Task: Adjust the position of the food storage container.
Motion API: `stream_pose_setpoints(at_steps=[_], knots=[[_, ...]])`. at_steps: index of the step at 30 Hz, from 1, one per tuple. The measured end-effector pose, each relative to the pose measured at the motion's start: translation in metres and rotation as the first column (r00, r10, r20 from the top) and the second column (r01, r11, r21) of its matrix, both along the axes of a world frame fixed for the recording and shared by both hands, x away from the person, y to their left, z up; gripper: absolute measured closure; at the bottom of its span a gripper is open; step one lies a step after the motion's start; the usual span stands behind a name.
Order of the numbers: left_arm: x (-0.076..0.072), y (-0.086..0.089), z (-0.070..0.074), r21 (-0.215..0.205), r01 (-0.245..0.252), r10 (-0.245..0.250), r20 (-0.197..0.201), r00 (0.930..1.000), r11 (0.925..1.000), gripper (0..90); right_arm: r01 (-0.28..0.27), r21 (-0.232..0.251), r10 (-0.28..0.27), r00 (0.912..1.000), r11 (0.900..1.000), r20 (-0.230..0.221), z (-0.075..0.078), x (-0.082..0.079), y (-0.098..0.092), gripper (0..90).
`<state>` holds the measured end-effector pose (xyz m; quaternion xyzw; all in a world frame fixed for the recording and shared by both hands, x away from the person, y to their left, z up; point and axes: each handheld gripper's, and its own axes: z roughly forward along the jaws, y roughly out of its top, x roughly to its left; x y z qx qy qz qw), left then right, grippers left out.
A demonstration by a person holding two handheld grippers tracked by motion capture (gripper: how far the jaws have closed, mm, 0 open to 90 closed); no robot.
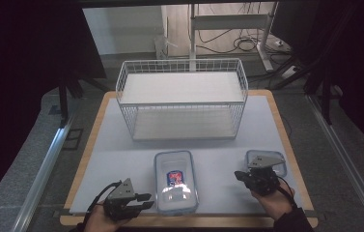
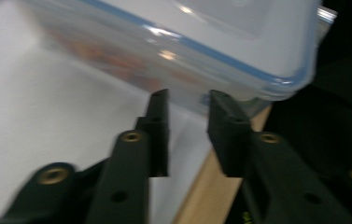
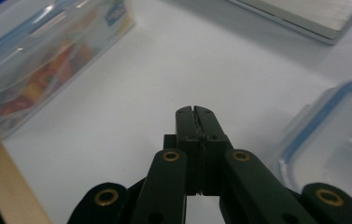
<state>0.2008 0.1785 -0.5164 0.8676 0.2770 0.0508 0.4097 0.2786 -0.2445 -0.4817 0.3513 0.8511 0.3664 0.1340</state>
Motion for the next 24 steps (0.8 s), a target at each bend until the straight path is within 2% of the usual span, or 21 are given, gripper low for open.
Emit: stream_pose_setpoints(at_steps=[2, 3, 7, 9, 14, 15, 20, 21, 24], knots=[[0.000, -0.004, -0.001, 0.015, 0.006, -0.006, -0.012, 0.9999, 0.9999, 81.8, -0.011, 0.009, 0.011, 0.9999, 1.000, -0.008, 0.000, -0.003, 0.001, 89.3], [0.001, -0.006, -0.002, 0.025, 0.008, -0.007, -0.017, 0.9998, 0.9997, 81.8, -0.014, 0.011, 0.015, 0.9998, 1.000, -0.012, 0.000, -0.004, 0.002, 89.2], [0.004, -0.010, -0.003, -0.008, 0.013, -0.014, -0.032, 0.9994, 0.9999, 85.4, -0.031, 0.033, 0.033, 0.9986, 0.999, -0.042, -0.001, -0.009, 0.003, 88.3], [0.005, -0.016, -0.004, -0.010, 0.022, -0.023, -0.035, 0.9991, 0.9997, 85.9, -0.039, 0.036, 0.041, 0.9976, 0.999, -0.055, -0.003, -0.011, 0.003, 88.3], [0.008, -0.034, -0.002, -0.001, 0.055, -0.055, -0.016, 0.9983, 0.9985, 85.9, -0.049, 0.036, 0.051, 0.9965, 0.998, -0.065, -0.005, -0.018, 0.003, 88.3], [0.010, -0.043, -0.003, -0.002, 0.063, -0.063, -0.008, 0.9980, 0.9980, 85.9, -0.051, 0.039, 0.053, 0.9962, 0.998, -0.069, -0.005, -0.021, 0.003, 88.3], [0.018, -0.058, -0.003, -0.006, 0.056, -0.056, -0.004, 0.9984, 0.9984, 87.7, -0.053, 0.040, 0.056, 0.9961, 0.998, -0.069, -0.006, -0.024, 0.001, 88.4], [0.024, -0.065, -0.003, -0.007, 0.051, -0.051, -0.001, 0.9987, 0.9987, 88.3, -0.053, 0.040, 0.055, 0.9960, 0.998, -0.070, -0.007, -0.024, 0.001, 88.4], [0.030, -0.069, -0.004, -0.014, 0.052, -0.052, -0.005, 0.9986, 0.9986, 89.2, -0.052, 0.043, 0.055, 0.9961, 0.998, -0.070, -0.006, -0.024, 0.001, 88.4]])
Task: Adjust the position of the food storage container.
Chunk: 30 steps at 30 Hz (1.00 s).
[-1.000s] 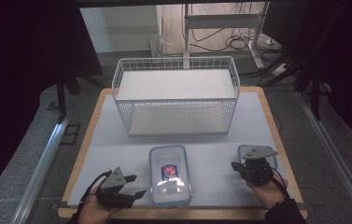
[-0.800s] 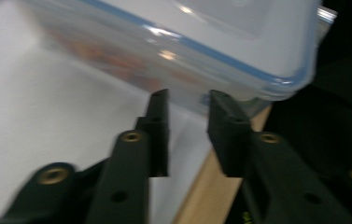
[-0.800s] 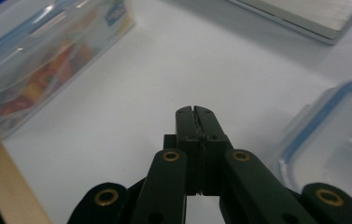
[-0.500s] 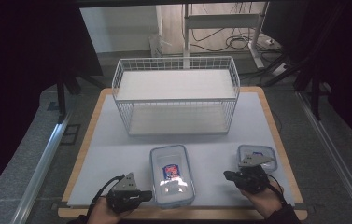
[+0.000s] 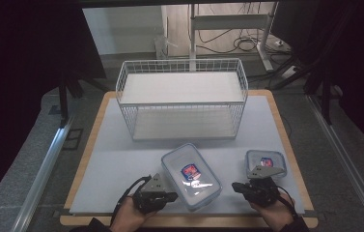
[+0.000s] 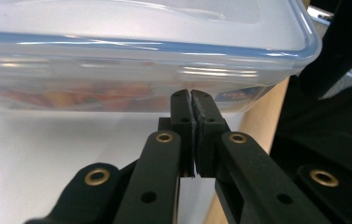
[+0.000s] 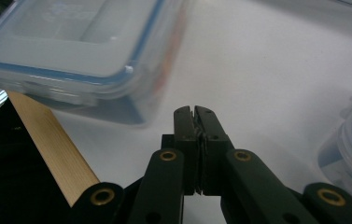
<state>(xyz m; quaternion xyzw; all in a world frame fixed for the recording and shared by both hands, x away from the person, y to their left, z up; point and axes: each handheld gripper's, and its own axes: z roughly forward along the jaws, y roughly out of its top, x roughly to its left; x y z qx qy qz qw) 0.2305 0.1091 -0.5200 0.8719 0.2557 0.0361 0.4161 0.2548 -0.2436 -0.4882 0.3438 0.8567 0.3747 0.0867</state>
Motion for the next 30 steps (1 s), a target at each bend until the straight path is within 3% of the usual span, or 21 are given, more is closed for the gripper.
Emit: stream_pose_setpoints(at_steps=[2, 3, 5, 6, 7, 8, 9, 10, 11, 13, 15, 19, 20, 21, 25, 30], knots=[[0.004, 0.000, 0.000, 0.019, 0.002, -0.002, 0.012, 0.9999, 0.9998, 89.2, -0.005, 0.000, 0.005, 1.0000, 1.000, 0.002, 0.000, 0.000, 0.001, 88.4], [0.009, 0.007, -0.001, 0.065, -0.032, 0.030, 0.034, 0.9990, 0.9974, 89.0, -0.009, 0.001, 0.009, 1.0000, 1.000, 0.001, 0.000, -0.001, 0.002, 88.3], [0.014, 0.014, -0.001, 0.086, -0.060, 0.057, 0.040, 0.9976, 0.9945, 89.0, -0.018, 0.002, 0.018, 0.9998, 1.000, -0.004, -0.001, -0.002, 0.003, 88.1], [0.020, 0.023, -0.002, 0.102, -0.100, 0.096, 0.042, 0.9945, 0.9898, 89.0, -0.018, 0.002, 0.018, 0.9998, 1.000, -0.004, -0.001, -0.002, 0.003, 88.1], [0.035, 0.041, -0.002, 0.103, -0.180, 0.176, 0.043, 0.9834, 0.9783, 89.0, -0.028, 0.009, 0.028, 0.9995, 1.000, -0.011, -0.002, -0.003, 0.006, 88.0], [0.035, 0.041, -0.002, 0.103, -0.180, 0.176, 0.043, 0.9834, 0.9783, 89.0, -0.028, 0.009, 0.028, 0.9995, 1.000, -0.011, -0.002, -0.003, 0.006, 88.0], [0.051, 0.053, -0.001, 0.083, -0.238, 0.235, 0.042, 0.9710, 0.9677, 88.6, -0.043, 0.015, 0.044, 0.9988, 0.999, -0.021, -0.003, -0.006, 0.010, 88.0], [0.051, 0.053, -0.001, 0.083, -0.238, 0.235, 0.042, 0.9710, 0.9677, 88.3, -0.043, 0.015, 0.044, 0.9988, 0.999, -0.021, -0.003, -0.006, 0.010, 88.0], [0.068, 0.058, -0.002, 0.086, -0.262, 0.258, 0.050, 0.9648, 0.9613, 88.0, -0.060, 0.013, 0.060, 0.9978, 0.998, -0.030, -0.004, -0.009, 0.014, 87.8], [0.076, 0.059, -0.003, 0.080, -0.271, 0.268, 0.046, 0.9624, 0.9593, 87.6, -0.076, 0.014, 0.076, 0.9963, 0.997, -0.041, -0.006, -0.012, 0.018, 87.6], [0.091, 0.057, -0.005, 0.075, -0.263, 0.260, 0.049, 0.9644, 0.9619, 87.4, -0.092, 0.022, 0.093, 0.9941, 0.996, -0.056, -0.008, -0.015, 0.022, 87.4], [0.105, 0.040, -0.005, 0.027, -0.197, 0.196, 0.059, 0.9789, 0.9799, 86.9, -0.112, 0.040, 0.115, 0.9903, 0.993, -0.078, -0.012, -0.016, 0.032, 87.3], [0.105, 0.040, -0.005, 0.027, -0.197, 0.196, 0.059, 0.9789, 0.9799, 89.0, -0.112, 0.040, 0.115, 0.9903, 0.993, -0.078, -0.012, -0.016, 0.032, 87.3], [0.105, 0.038, -0.005, 0.054, -0.196, 0.192, 0.076, 0.9785, 0.9791, 89.4, -0.103, 0.019, 0.104, 0.9920, 0.994, -0.072, -0.013, -0.016, 0.035, 87.4], [0.102, 0.040, -0.004, 0.037, -0.196, 0.194, 0.056, 0.9794, 0.9798, 89.8, -0.089, 0.030, 0.091, 0.9922, 0.996, -0.085, -0.015, -0.015, 0.035, 89.3], [0.097, 0.039, -0.003, 0.050, -0.207, 0.204, 0.049, 0.9777, 0.9771, 90.0, -0.031, 0.031, 0.034, 0.9965, 0.999, -0.077, -0.015, -0.008, 0.029, 89.5]])
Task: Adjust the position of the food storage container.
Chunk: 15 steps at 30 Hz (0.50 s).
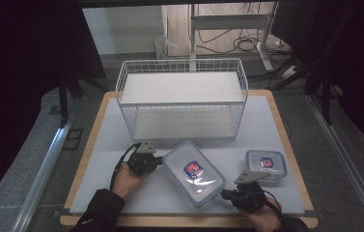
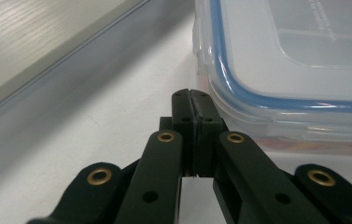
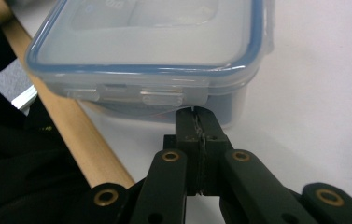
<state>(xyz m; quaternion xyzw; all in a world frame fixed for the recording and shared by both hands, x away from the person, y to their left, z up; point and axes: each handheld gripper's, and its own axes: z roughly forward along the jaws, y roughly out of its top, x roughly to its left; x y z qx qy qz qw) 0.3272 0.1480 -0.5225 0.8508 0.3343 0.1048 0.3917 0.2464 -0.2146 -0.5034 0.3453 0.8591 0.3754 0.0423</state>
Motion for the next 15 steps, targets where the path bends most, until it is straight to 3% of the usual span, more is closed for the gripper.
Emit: stream_pose_setpoints(at_steps=[8, 15], knots=[[-0.007, 0.000, 0.000, -0.001, 0.002, -0.002, -0.018, 0.9998, 1.0000, 90.0, 0.061, -0.015, -0.061, 0.9979, 0.998, 0.021, 0.000, 0.008, -0.005, 89.6], [-0.025, 0.004, 0.001, 0.001, -0.005, 0.005, -0.039, 0.9992, 1.0000, 90.0, 0.106, -0.052, -0.104, 0.9940, 0.993, 0.034, 0.000, 0.025, -0.005, 89.8]])
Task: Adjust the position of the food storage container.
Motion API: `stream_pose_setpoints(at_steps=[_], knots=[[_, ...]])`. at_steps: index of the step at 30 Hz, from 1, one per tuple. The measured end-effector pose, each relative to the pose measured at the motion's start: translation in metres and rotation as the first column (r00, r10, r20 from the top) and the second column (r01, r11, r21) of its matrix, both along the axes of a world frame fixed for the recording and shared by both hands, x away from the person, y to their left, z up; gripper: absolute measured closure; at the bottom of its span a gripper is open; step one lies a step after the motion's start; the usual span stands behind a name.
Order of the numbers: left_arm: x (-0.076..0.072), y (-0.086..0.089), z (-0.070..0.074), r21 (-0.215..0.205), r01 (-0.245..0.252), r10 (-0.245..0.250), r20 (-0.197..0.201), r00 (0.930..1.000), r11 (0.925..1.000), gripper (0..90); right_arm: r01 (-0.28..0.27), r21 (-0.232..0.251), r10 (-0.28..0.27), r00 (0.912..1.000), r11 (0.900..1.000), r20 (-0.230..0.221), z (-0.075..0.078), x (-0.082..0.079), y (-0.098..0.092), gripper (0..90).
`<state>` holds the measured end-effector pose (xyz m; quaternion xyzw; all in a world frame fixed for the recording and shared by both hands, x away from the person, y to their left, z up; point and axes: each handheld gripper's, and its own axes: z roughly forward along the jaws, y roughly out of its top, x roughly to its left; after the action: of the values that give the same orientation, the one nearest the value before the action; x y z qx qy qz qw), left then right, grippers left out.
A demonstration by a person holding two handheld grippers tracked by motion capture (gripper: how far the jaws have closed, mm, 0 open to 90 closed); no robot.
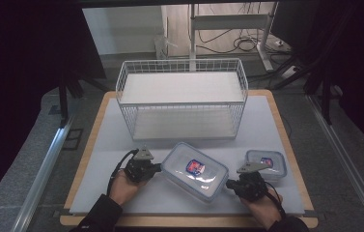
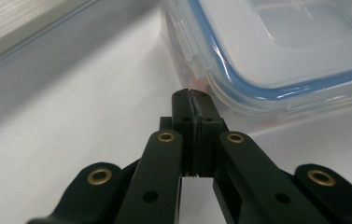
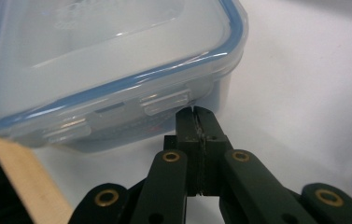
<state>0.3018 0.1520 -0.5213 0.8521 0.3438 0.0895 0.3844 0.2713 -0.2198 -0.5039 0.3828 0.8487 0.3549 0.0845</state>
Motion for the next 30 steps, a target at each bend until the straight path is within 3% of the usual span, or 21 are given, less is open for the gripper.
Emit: stream_pose_setpoints(at_steps=[16, 25, 30], knots=[[-0.034, 0.011, 0.002, 0.029, -0.048, 0.048, -0.014, 0.9987, 0.9984, 89.9, 0.011, -0.030, -0.010, 0.9999, 0.999, 0.011, 0.002, 0.044, 0.023, 89.9], [-0.046, 0.013, 0.003, 0.035, -0.058, 0.058, -0.008, 0.9983, 0.9977, 89.8, -0.002, -0.041, 0.003, 0.9999, 0.999, 0.015, 0.000, 0.056, 0.032, 89.9], [-0.051, 0.015, 0.006, 0.002, -0.056, 0.056, 0.003, 0.9984, 0.9984, 88.9, -0.016, -0.058, 0.017, 0.9997, 0.998, 0.018, -0.002, 0.057, 0.034, 89.8]])
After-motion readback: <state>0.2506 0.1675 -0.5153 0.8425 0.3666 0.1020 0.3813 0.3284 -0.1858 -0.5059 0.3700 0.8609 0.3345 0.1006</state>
